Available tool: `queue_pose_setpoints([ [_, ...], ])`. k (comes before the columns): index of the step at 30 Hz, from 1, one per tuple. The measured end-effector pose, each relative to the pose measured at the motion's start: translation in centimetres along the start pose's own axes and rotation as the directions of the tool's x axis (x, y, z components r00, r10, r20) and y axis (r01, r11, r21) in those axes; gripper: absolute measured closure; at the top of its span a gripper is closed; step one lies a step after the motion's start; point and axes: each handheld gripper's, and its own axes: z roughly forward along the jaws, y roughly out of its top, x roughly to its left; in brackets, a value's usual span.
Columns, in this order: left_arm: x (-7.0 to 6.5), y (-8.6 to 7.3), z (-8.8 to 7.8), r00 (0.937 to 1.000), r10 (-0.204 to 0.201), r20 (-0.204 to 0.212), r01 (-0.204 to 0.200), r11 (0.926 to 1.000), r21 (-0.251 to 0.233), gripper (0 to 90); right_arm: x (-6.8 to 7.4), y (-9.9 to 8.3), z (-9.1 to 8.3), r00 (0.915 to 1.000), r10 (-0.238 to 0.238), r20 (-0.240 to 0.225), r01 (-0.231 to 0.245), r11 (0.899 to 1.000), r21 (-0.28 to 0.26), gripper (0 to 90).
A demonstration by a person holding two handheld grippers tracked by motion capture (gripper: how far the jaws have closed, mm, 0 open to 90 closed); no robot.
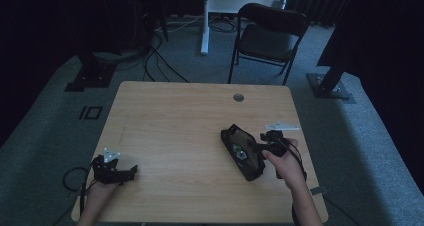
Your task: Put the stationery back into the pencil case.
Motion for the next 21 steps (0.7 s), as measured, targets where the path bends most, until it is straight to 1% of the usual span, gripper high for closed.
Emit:
queue_pose_setpoints([
  [2, 0.0, 0.0, 0.0, 1.0, 0.0, 0.0, 0.0, 1.0, 0.0, 0.2, -0.5, -0.4, -0.2, 1.0, 0.007, 0.006, -0.007, 1.0, -0.006, 34.5],
  [3, 0.0, 0.0, 0.0, 1.0, 0.0, 0.0, 0.0, 1.0, 0.0, 0.2, -0.5, -0.4, -0.2, 1.0, 0.007, 0.006, -0.007, 1.0, -0.006, 34.5],
  [4, 0.0, 0.0, 0.0, 1.0, 0.0, 0.0, 0.0, 1.0, 0.0, 0.2, -1.1, -0.8, -0.4, 0.9998, 0.006, 0.02, -0.006, 1.0, -0.007, 33.6],
  [5, 0.0, 0.0, 0.0, 1.0, 0.0, 0.0, 0.0, 1.0, 0.0, 0.2, -1.3, -1.0, -0.5, 0.9997, 0.008, 0.021, -0.008, 1.0, -0.006, 33.5],
  [10, 0.0, 0.0, 0.0, 1.0, 0.0, 0.0, 0.0, 1.0, 0.0, 0.2, -2.4, -1.8, -1.0, 0.9989, 0.033, 0.034, -0.032, 0.999, -0.027, 32.5],
  [12, 0.0, 0.0, 0.0, 1.0, 0.0, 0.0, 0.0, 1.0, 0.0, 0.2, -2.8, -2.1, -1.1, 0.9985, 0.033, 0.042, -0.032, 0.999, -0.028, 32.4],
  [15, 0.0, 0.0, 0.0, 1.0, 0.0, 0.0, 0.0, 1.0, 0.0, 0.2, -3.1, -2.5, -1.1, 0.9981, 0.036, 0.049, -0.034, 0.999, -0.037, 31.2],
  [16, 0.0, 0.0, 0.0, 1.0, 0.0, 0.0, 0.0, 1.0, 0.0, 0.2, -3.4, -2.9, -1.1, 0.9974, 0.038, 0.061, -0.035, 0.998, -0.043, 31.0],
  [21, 0.0, 0.0, 0.0, 1.0, 0.0, 0.0, 0.0, 1.0, -0.001, 0.2, -4.3, -4.0, -0.9, 0.9954, 0.054, 0.079, -0.051, 0.998, -0.042, 30.6],
])
